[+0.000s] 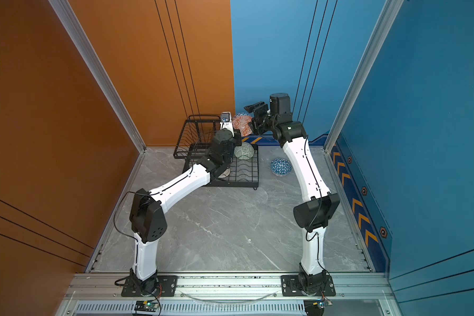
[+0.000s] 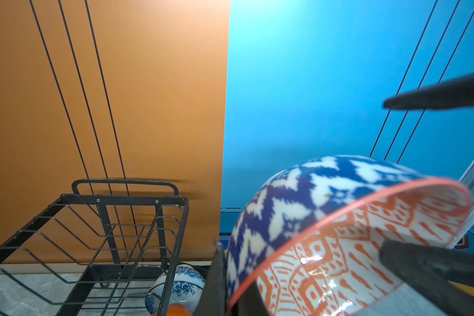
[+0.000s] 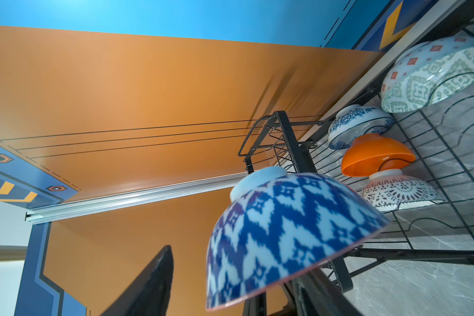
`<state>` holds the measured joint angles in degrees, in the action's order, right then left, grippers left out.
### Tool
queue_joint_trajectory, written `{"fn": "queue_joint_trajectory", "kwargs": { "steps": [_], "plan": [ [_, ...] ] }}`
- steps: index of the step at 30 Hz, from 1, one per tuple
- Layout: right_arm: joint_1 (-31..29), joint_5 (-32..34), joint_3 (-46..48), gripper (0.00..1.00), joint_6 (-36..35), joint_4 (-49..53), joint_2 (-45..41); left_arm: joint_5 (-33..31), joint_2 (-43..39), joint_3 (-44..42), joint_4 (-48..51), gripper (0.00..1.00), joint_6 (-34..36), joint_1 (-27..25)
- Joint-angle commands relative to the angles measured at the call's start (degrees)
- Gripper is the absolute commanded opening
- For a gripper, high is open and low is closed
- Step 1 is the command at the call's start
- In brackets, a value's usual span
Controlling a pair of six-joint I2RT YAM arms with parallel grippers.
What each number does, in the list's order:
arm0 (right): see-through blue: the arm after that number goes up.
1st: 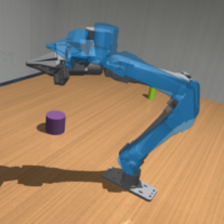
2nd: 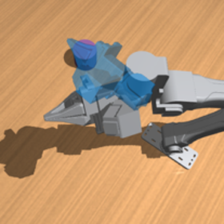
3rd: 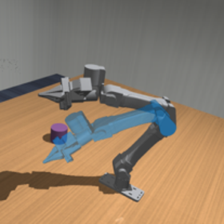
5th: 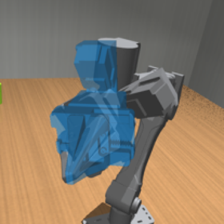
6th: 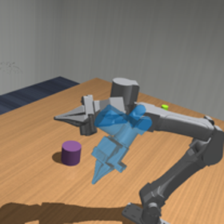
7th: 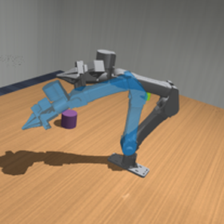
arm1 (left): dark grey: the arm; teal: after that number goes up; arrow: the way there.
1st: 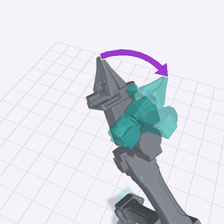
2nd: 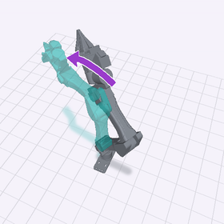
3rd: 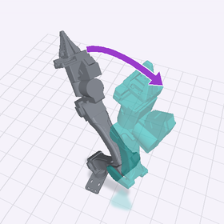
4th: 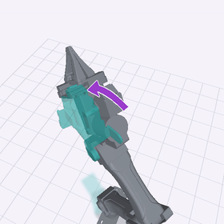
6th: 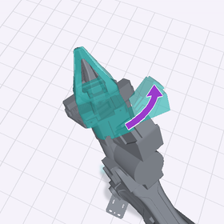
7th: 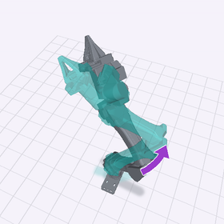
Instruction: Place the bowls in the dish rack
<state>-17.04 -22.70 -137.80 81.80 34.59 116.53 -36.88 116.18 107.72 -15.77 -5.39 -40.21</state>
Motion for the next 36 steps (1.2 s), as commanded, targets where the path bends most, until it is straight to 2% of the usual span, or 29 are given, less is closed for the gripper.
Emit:
{"fn": "queue_joint_trajectory", "kwargs": {
  "steps": [1, 6, 12, 20, 23, 26, 29, 33, 34, 36],
  "plan": [
    [-0.4, 0.5, 0.4, 0.61, 2.0, -3.4, -1.2, -0.4, -0.1, 2.7, -4.3, 0.0, 0.0, -0.7],
    [-0.3, 0.7, 0.1, 0.5, 3.4, -5.6, -0.2, -0.8, -0.7, 1.5, -4.6, 0.0, -0.2, -1.5],
    [-0.1, 0.0, 0.1, 0.25, 3.7, -6.2, 0.8, -1.1, -0.9, 0.7, -4.5, 0.0, 0.3, -2.1],
    [0.3, -0.4, 0.1, 0.01, 3.5, -7.7, 1.1, -1.3, -0.5, 1.4, -4.5, 0.0, 0.8, -2.8],
    [0.4, -0.4, 0.1, 0.0, 3.0, -8.6, 1.0, -2.0, -0.2, 2.1, -4.4, 0.01, 2.1, -3.4],
    [0.6, -0.3, 0.0, 0.0, 2.5, -9.3, 1.0, -2.0, -0.1, 2.3, -4.4, 0.06, 2.1, -3.4],
    [0.9, -0.7, 0.1, 0.0, 2.4, -9.9, 1.1, -1.8, 0.2, 2.5, -4.4, 0.15, 2.2, -3.5],
    [1.1, -0.8, 0.1, 0.0, 1.7, -10.4, 1.2, -2.0, 0.3, 2.8, -4.4, 0.23, 2.2, -3.5],
    [1.1, -0.7, 0.1, 0.0, 1.7, -10.6, 1.2, -2.0, 0.4, 2.9, -4.4, 0.23, 2.3, -3.5],
    [1.1, -0.8, 0.1, 0.0, 1.7, -11.4, 1.4, -1.9, 0.4, 3.2, -4.4, 0.05, 2.6, -3.6]
  ]
}}
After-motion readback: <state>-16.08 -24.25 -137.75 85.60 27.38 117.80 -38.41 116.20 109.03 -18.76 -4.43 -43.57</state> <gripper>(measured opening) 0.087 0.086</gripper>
